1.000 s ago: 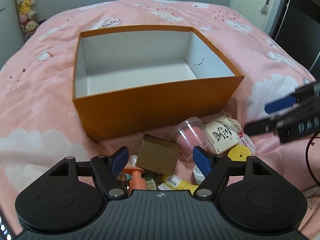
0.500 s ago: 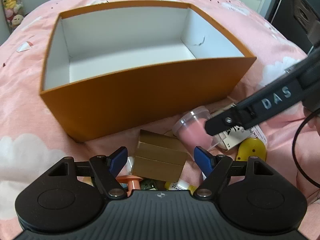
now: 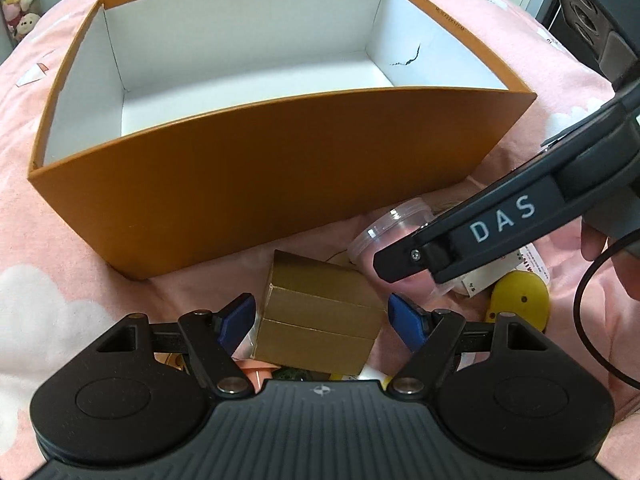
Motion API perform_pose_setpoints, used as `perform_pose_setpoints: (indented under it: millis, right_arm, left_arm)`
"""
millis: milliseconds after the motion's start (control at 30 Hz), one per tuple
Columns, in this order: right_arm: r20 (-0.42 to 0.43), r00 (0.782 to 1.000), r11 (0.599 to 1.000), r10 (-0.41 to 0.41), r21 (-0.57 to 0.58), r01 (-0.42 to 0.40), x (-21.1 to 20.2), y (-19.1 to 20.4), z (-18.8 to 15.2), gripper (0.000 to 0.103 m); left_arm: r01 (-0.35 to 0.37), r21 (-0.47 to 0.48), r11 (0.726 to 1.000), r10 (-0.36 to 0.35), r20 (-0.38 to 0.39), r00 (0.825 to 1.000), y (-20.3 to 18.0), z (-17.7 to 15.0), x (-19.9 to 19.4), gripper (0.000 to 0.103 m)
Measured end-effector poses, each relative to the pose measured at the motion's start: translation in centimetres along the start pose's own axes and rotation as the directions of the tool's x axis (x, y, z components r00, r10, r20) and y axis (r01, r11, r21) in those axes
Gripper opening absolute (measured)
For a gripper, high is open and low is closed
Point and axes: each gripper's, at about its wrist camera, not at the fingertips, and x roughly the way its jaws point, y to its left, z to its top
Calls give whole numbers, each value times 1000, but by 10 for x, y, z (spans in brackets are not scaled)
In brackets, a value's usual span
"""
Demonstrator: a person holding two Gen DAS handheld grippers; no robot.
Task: Organize rigid objects
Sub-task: 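Grasp the clear pink-sponge jar with the right tool while the left tool grasps the small gold box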
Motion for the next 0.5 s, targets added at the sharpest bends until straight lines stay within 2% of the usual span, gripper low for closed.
perform_pose_setpoints:
  millis: [100,300,433,500]
  right_arm:
    - [2,1000,1000,4,-1,-4,5,-1,1,63]
    - [13,1000,999,-14,-40,14,12,1,3,61]
    - [18,1000,998,-19,-56,20,12,3,1,61]
    - [20,1000,998,-21,-53,22,12,2,0,61]
  left_arm:
    - [-11,-6,1000,11,-13,1000,-1,0,0,82]
    - [-38,2,999,38,-26,999,-1,2,-3,81]
    - [-97,52,994,100,-50,994,-10,-1,1,79]
    - [-121,74,990,126,-64,990,-13,-4,5,73]
